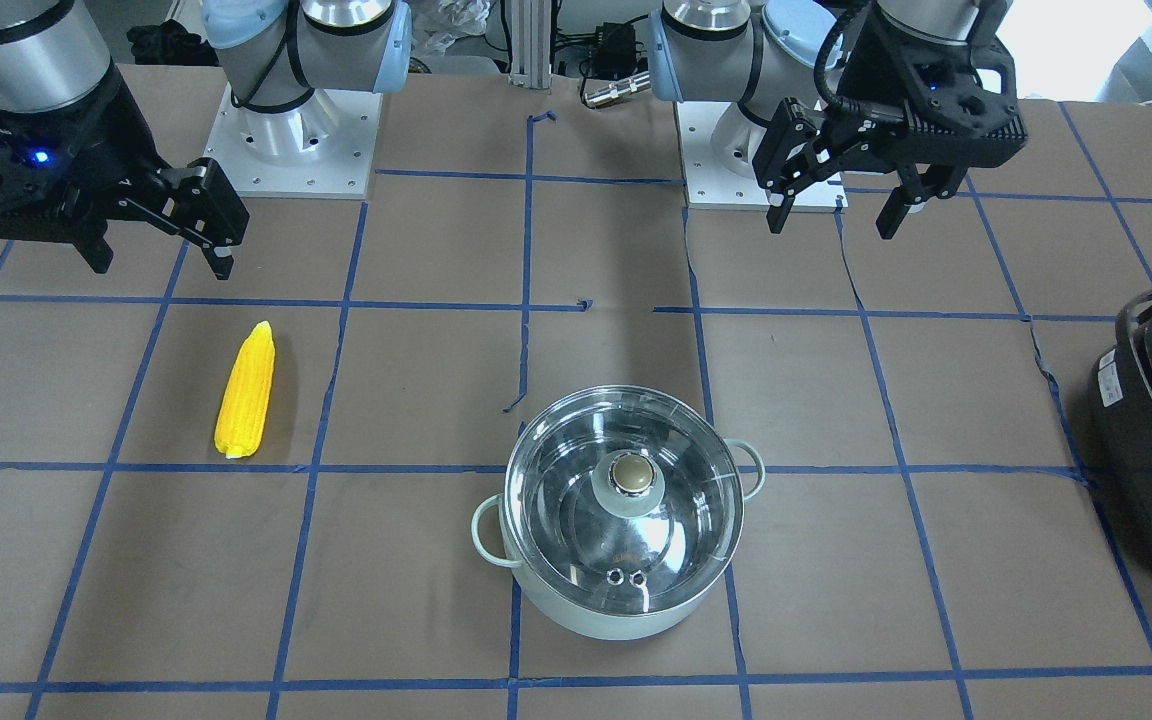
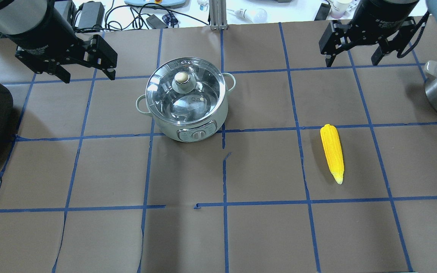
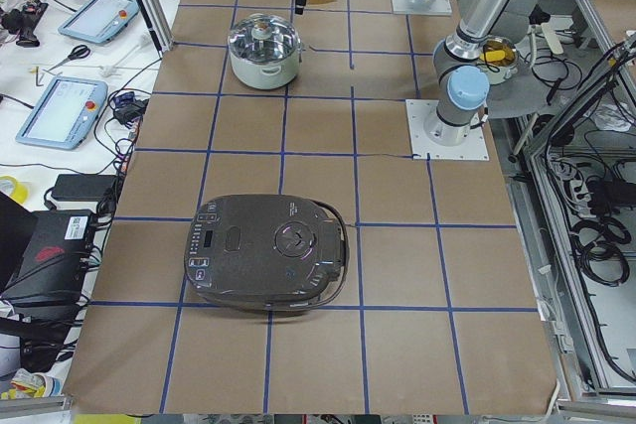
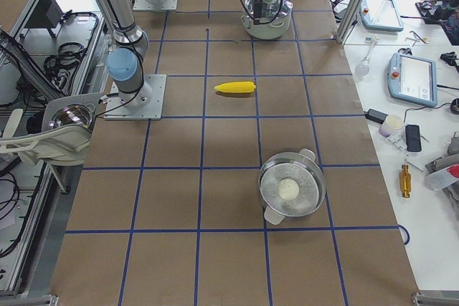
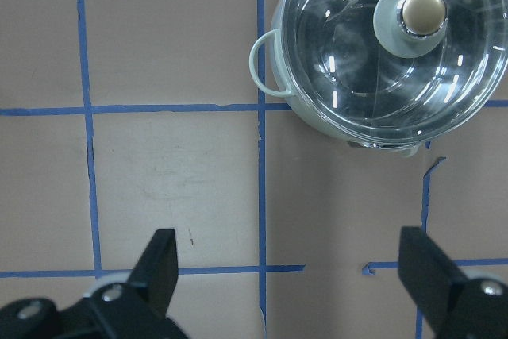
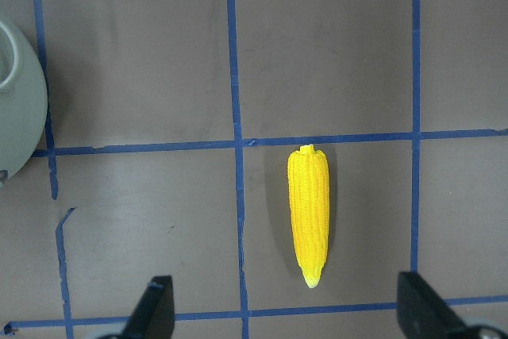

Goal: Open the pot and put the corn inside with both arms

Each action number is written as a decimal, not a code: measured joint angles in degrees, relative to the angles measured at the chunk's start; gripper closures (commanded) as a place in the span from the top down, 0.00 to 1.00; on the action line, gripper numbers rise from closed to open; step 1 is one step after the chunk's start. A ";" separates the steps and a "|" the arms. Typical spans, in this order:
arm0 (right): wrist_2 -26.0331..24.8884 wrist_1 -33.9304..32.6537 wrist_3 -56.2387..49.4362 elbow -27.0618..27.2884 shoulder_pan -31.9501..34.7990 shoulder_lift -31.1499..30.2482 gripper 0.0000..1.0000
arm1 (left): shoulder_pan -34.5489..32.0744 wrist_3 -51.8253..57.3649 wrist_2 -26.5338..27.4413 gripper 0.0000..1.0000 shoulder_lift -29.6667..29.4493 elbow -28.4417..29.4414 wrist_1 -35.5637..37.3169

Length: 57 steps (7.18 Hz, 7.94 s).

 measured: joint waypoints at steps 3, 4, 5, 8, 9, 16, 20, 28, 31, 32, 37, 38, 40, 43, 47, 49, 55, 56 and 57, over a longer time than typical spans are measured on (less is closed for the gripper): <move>0.00 -0.01 0.00 0.00 0.00 0.00 1.00 | -0.01 -0.02 -0.10 1.00 0.00 -0.04 0.00; 0.00 -0.01 0.01 -0.01 0.01 0.00 1.00 | -0.01 -0.01 -0.10 1.00 0.00 -0.04 0.00; 0.01 -0.01 0.00 -0.02 0.00 0.00 1.00 | -0.04 -0.02 -0.08 1.00 0.00 -0.04 0.00; 0.00 -0.01 0.00 -0.03 0.01 0.00 1.00 | 0.02 -0.01 -0.22 1.00 0.00 -0.05 0.00; 0.00 -0.01 0.00 -0.04 -0.01 0.00 1.00 | 0.01 -0.06 -0.35 1.00 0.00 -0.05 0.00; 0.00 -0.01 0.00 -0.05 -0.08 0.00 1.00 | 0.00 -0.61 0.07 1.00 -1.50 0.81 2.07; 0.00 -0.01 0.01 -0.08 -0.08 0.00 1.00 | -2.06 -0.30 -0.06 1.00 -4.75 0.50 12.49; -0.01 -0.01 -0.16 -0.09 -0.20 0.00 1.00 | -13.01 -12.37 -0.12 0.92 -27.58 6.64 20.94; 0.01 -0.01 -0.17 -0.09 -0.18 0.00 1.00 | -13.17 -13.14 0.14 0.78 -30.31 6.84 20.82; 0.00 -0.01 -0.17 -0.08 -0.15 0.00 1.00 | -13.19 -13.18 0.21 0.71 -30.37 6.84 20.66; 0.00 -0.01 -0.12 -0.08 -0.09 0.00 1.00 | -13.19 -13.15 0.14 0.41 -30.04 6.89 19.96; 0.00 -0.01 -0.11 -0.08 -0.08 0.00 1.00 | -13.20 -12.97 0.16 0.36 -29.88 6.84 19.86; 0.00 -0.01 -0.09 -0.08 -0.08 0.00 1.00 | -13.19 -12.58 0.30 0.30 -29.26 6.94 19.49; 0.00 -0.01 -0.08 -0.08 -0.13 0.00 1.00 | -10.46 -11.32 0.17 0.30 -26.64 9.50 13.95; 0.00 -0.01 -0.08 -0.08 -0.14 0.00 1.00 | 6.69 12.58 0.33 0.21 -22.67 7.86 9.88; -0.04 0.03 -0.12 -0.03 -0.10 0.00 1.00 | 17.33 23.60 -0.15 0.21 -22.99 1.88 14.81; -0.45 0.48 -0.57 -0.20 -0.28 0.05 1.00 | 23.04 29.55 -0.98 0.35 -28.92 -10.64 33.10; -0.40 0.75 -0.76 -0.02 -0.68 0.22 1.00 | 23.13 29.64 -1.27 0.55 -29.20 -11.14 33.29; -0.37 0.85 -0.91 0.91 -1.36 0.49 1.00 | 23.19 29.64 -1.34 0.75 -29.31 -11.82 33.41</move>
